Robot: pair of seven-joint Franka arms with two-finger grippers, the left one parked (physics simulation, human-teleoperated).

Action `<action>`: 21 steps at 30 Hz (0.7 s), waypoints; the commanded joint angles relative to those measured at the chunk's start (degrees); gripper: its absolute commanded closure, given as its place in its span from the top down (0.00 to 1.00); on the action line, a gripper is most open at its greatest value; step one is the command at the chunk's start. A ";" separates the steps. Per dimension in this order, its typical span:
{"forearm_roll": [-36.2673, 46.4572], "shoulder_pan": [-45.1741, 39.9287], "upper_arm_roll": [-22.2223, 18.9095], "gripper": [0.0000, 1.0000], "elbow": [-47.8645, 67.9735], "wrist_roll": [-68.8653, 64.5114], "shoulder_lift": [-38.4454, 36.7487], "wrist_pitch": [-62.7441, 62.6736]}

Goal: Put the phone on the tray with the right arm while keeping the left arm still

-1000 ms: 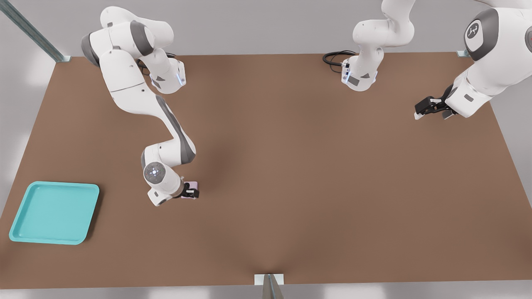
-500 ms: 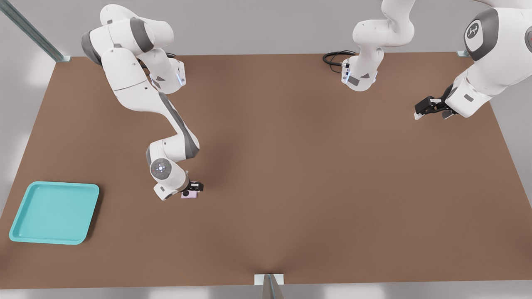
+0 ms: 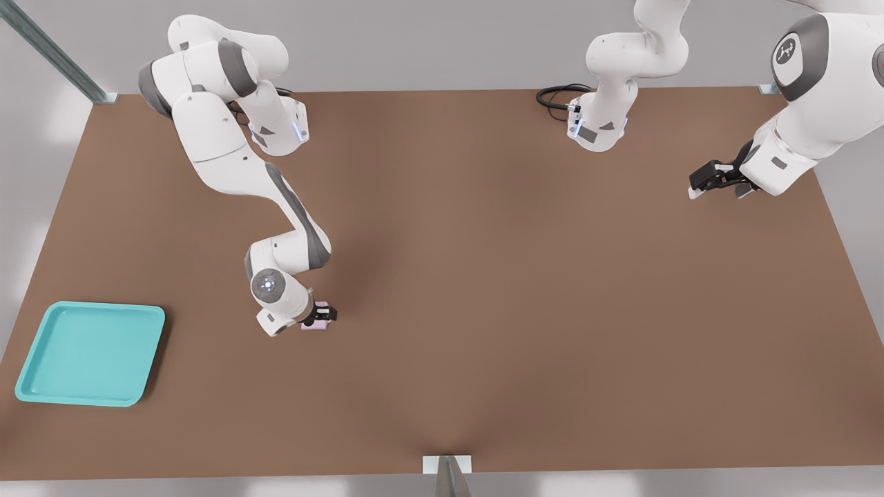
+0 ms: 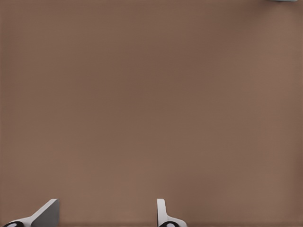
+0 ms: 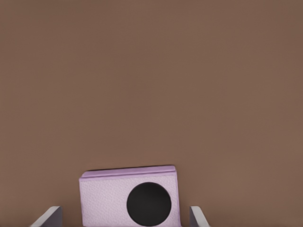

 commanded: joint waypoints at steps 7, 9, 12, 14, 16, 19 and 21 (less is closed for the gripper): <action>0.02 -0.33 0.00 0.94 -0.01 -1.61 1.03 2.09; 0.02 -0.33 0.00 0.93 -0.01 -1.61 1.03 2.00; 0.02 -0.33 0.00 0.92 -0.01 -1.61 1.12 2.00; 0.02 -0.42 0.00 0.92 0.08 -1.61 1.29 2.09; 0.02 -0.42 0.00 0.87 0.08 -1.61 1.29 2.09; 0.02 -0.33 0.00 0.83 0.17 -1.61 1.20 1.91; 0.02 -0.06 0.00 0.83 0.17 -1.52 0.77 1.47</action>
